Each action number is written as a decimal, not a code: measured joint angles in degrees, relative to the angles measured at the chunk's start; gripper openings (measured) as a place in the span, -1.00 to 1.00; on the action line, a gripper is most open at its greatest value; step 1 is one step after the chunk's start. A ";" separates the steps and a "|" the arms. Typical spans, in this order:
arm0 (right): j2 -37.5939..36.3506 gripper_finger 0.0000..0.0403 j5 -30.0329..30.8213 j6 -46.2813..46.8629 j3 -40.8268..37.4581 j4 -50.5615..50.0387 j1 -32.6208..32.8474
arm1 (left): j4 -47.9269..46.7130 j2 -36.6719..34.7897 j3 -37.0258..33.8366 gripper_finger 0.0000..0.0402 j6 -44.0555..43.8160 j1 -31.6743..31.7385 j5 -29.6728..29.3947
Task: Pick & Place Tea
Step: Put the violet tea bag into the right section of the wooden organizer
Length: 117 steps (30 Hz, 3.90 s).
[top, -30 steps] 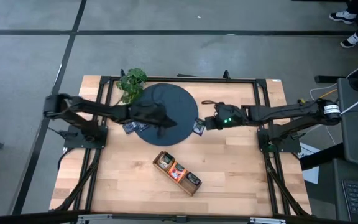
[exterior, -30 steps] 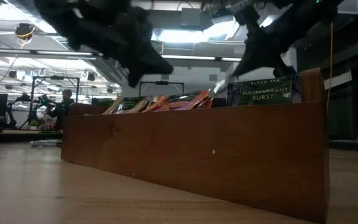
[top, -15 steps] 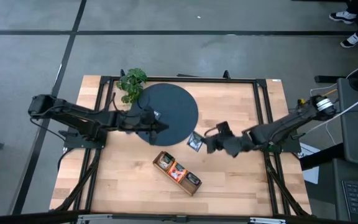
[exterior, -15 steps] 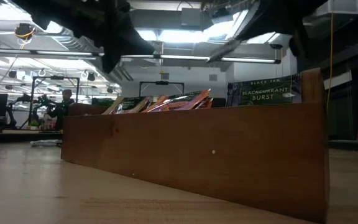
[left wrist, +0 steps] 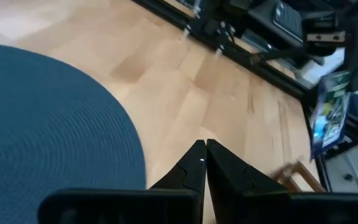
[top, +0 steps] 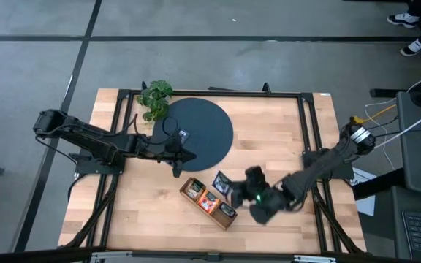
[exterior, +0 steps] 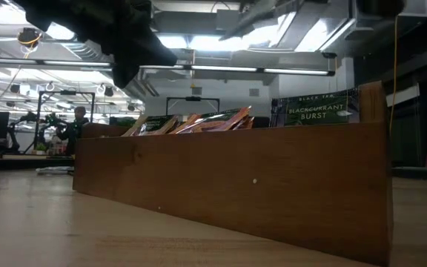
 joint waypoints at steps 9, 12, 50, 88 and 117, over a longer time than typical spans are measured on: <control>9.05 -1.00 2.24 5.83 3.59 0.58 7.46 | -3.37 -0.41 0.00 -0.97 1.51 -0.89 7.33; 11.34 -1.00 4.23 6.25 3.68 0.92 8.95 | -4.00 -1.13 0.00 -0.96 1.56 -0.88 8.99; 17.96 -0.93 2.76 7.56 3.63 -6.12 11.22 | -8.46 -11.23 0.02 -0.97 1.57 -0.88 7.08; 8.10 -0.55 -14.96 -14.58 3.62 -7.99 -1.08 | -60.69 -11.19 11.65 -0.99 -14.52 -0.79 -6.34; 5.61 -0.55 -51.57 -39.47 3.56 7.71 -31.27 | -56.27 -11.17 11.65 -0.97 1.14 -0.82 1.96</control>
